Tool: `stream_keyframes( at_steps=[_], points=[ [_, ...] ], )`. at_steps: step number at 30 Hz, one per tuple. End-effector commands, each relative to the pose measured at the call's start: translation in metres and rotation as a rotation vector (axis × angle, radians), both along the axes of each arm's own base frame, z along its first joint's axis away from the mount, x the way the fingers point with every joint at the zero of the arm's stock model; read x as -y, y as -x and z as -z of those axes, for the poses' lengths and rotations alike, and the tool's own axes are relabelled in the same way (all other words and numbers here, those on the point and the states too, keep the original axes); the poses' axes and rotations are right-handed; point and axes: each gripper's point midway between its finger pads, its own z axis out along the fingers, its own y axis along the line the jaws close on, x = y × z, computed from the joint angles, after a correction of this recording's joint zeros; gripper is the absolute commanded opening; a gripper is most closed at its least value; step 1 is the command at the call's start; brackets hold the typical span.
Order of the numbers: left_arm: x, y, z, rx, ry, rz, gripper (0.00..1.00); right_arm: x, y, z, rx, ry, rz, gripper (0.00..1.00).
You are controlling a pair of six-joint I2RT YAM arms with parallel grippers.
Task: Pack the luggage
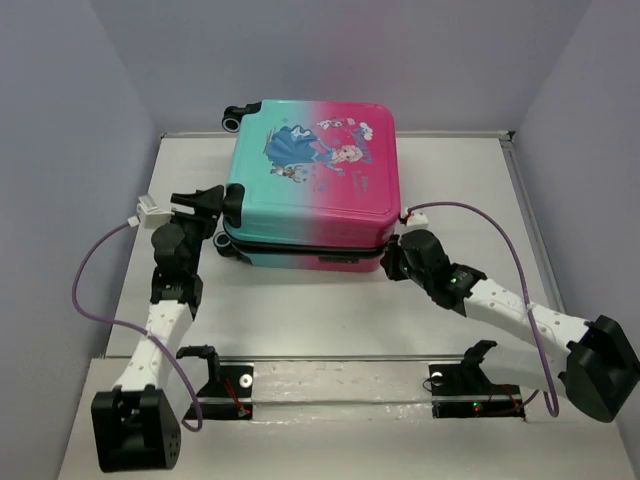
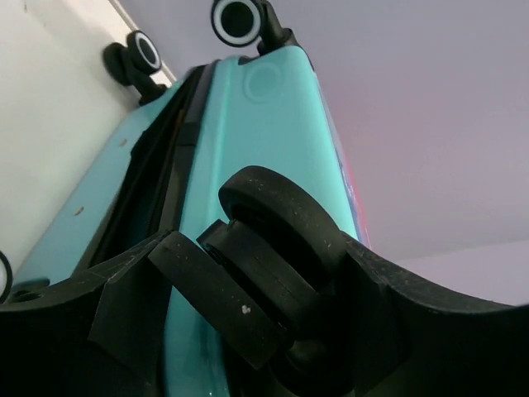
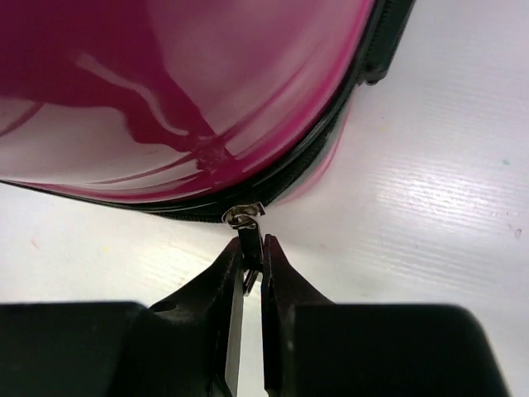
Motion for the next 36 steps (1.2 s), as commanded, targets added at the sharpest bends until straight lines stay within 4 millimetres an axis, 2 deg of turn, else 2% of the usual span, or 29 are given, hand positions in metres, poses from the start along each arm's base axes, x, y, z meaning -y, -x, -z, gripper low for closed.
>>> stream_keyframes(
  at_steps=[1, 2, 3, 4, 6, 7, 8, 10, 12, 14, 15, 16, 17, 18, 19, 20, 21, 22, 23, 24, 25, 26, 27, 28, 30, 32, 33, 35, 36],
  points=[
    [0.075, 0.047, -0.024, 0.103, -0.110, 0.253, 0.06, -0.065, 0.011, -0.073, 0.106, -0.241, -0.222, 0.07],
    [0.079, 0.051, -0.024, 0.110, -0.103, 0.250, 0.06, -0.076, 0.023, -0.044, 0.032, -0.238, -0.220, 0.07],
    [0.089, 0.055, -0.021, 0.095, -0.104, 0.278, 0.06, -0.110, 0.055, -0.042, 0.013, -0.279, -0.295, 0.07],
    [0.090, 0.055, -0.019, 0.089, -0.109, 0.282, 0.06, -0.125, 0.069, -0.031, -0.006, -0.266, -0.317, 0.07],
    [0.090, 0.054, -0.010, 0.069, -0.122, 0.274, 0.06, -0.165, 0.086, -0.013, -0.024, -0.213, -0.335, 0.07],
    [0.090, 0.054, -0.007, 0.062, -0.129, 0.273, 0.06, -0.186, 0.108, -0.012, -0.023, -0.203, -0.387, 0.07],
    [0.086, 0.054, -0.005, 0.062, -0.152, 0.252, 0.06, -0.202, 0.103, -0.010, -0.012, -0.185, -0.378, 0.07],
    [0.075, 0.053, 0.002, 0.028, -0.180, 0.198, 0.06, -0.196, 0.091, -0.008, 0.005, -0.163, -0.353, 0.07],
    [0.069, 0.055, 0.002, 0.033, -0.218, 0.177, 0.06, -0.167, 0.060, -0.022, 0.016, -0.221, -0.327, 0.07],
    [0.066, 0.058, 0.020, -0.014, -0.241, 0.170, 0.06, -0.131, 0.027, -0.040, 0.070, -0.240, -0.247, 0.07],
    [0.067, 0.059, 0.026, -0.022, -0.248, 0.179, 0.06, -0.115, 0.022, -0.044, 0.083, -0.225, -0.219, 0.07],
    [0.069, 0.060, 0.037, -0.036, -0.244, 0.191, 0.06, -0.104, 0.018, -0.062, 0.132, -0.229, -0.215, 0.07],
    [0.079, 0.063, 0.041, -0.033, -0.238, 0.238, 0.06, -0.093, 0.008, -0.069, 0.146, -0.225, -0.186, 0.07],
    [0.094, 0.066, 0.048, -0.039, -0.224, 0.301, 0.06, -0.093, 0.008, -0.072, 0.147, -0.223, -0.200, 0.07],
    [0.106, 0.067, 0.045, -0.016, -0.191, 0.331, 0.06, -0.100, 0.006, -0.075, 0.146, -0.224, -0.220, 0.07],
    [0.114, 0.066, 0.043, -0.016, -0.187, 0.322, 0.06, -0.108, 0.006, -0.074, 0.133, -0.233, -0.242, 0.07],
    [0.153, 0.080, 0.051, -0.034, -0.197, 0.430, 0.06, -0.129, 0.016, -0.078, 0.119, -0.292, -0.333, 0.07],
    [0.171, 0.086, 0.046, -0.024, -0.204, 0.469, 0.06, -0.150, 0.028, -0.078, 0.080, -0.343, -0.390, 0.07],
    [0.186, 0.085, 0.027, 0.005, -0.204, 0.478, 0.06, -0.173, 0.040, -0.055, 0.031, -0.325, -0.443, 0.07],
    [0.200, 0.088, 0.029, -0.007, -0.216, 0.518, 0.06, -0.191, 0.053, -0.046, 0.019, -0.304, -0.472, 0.07],
    [0.209, 0.091, 0.024, -0.002, -0.214, 0.549, 0.06, -0.214, 0.092, -0.031, -0.026, -0.258, -0.536, 0.07],
    [0.207, 0.085, 0.008, 0.021, -0.275, 0.533, 0.06, -0.217, 0.092, -0.025, -0.011, -0.197, -0.502, 0.07],
    [0.204, 0.084, 0.005, 0.018, -0.308, 0.524, 0.06, -0.215, 0.107, -0.023, -0.035, -0.194, -0.545, 0.07],
    [0.199, 0.082, 0.006, 0.005, -0.334, 0.514, 0.06, -0.218, 0.121, -0.031, -0.028, -0.239, -0.601, 0.07],
    [0.199, 0.079, -0.015, 0.046, -0.357, 0.554, 0.06, -0.199, 0.129, -0.034, -0.017, -0.231, -0.621, 0.07],
    [0.199, 0.077, -0.030, 0.060, -0.368, 0.579, 0.06, -0.175, 0.118, -0.027, 0.008, -0.173, -0.547, 0.07],
    [0.207, 0.081, -0.026, 0.053, -0.379, 0.634, 0.06, -0.154, 0.110, -0.008, -0.012, -0.125, -0.501, 0.07],
    [0.221, 0.089, -0.022, 0.058, -0.371, 0.725, 0.07, -0.128, 0.086, -0.008, -0.014, -0.145, -0.421, 0.07],
    [0.228, 0.086, -0.008, 0.022, -0.371, 0.749, 0.07, -0.119, 0.081, -0.006, -0.009, -0.143, -0.395, 0.07]
  ],
)
